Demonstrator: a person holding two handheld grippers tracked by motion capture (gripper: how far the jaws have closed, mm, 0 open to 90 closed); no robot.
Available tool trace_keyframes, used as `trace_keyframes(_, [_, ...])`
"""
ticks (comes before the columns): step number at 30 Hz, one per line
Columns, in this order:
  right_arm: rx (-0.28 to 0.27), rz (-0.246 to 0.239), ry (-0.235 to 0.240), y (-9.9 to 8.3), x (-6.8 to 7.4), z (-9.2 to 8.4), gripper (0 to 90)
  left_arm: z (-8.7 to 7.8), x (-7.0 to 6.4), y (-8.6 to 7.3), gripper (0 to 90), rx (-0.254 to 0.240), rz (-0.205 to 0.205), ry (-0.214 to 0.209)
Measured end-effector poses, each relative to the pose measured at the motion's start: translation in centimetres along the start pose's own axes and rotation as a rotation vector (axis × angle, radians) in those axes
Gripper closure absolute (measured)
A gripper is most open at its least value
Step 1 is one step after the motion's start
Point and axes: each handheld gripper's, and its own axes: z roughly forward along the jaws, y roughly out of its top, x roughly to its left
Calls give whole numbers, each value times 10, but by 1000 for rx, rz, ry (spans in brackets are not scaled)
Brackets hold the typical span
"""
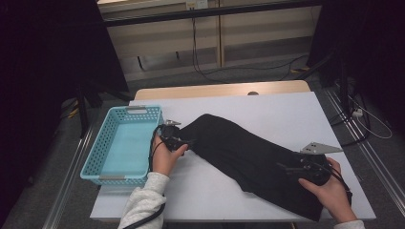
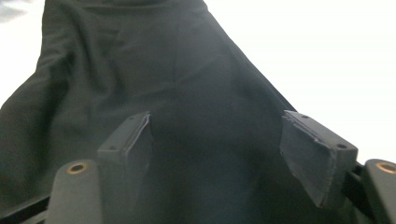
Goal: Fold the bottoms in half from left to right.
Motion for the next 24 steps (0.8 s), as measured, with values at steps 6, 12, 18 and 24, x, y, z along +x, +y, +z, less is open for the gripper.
trace_keyframes(6, [-14,-8,20,1,5,0,228,7,4,1,188,-15,-19,19])
trace_keyframes(12, [-17,-12,28,1,6,0,218,18,3,-2,180,-14,-23,46])
trace_keyframes(18, [-16,-24,44,2,11,1,216,23,1,0,173,-42,-52,37])
trace_keyframes(24, [-9,-21,51,3,12,2,220,24,1,1,396,-62,-88,6])
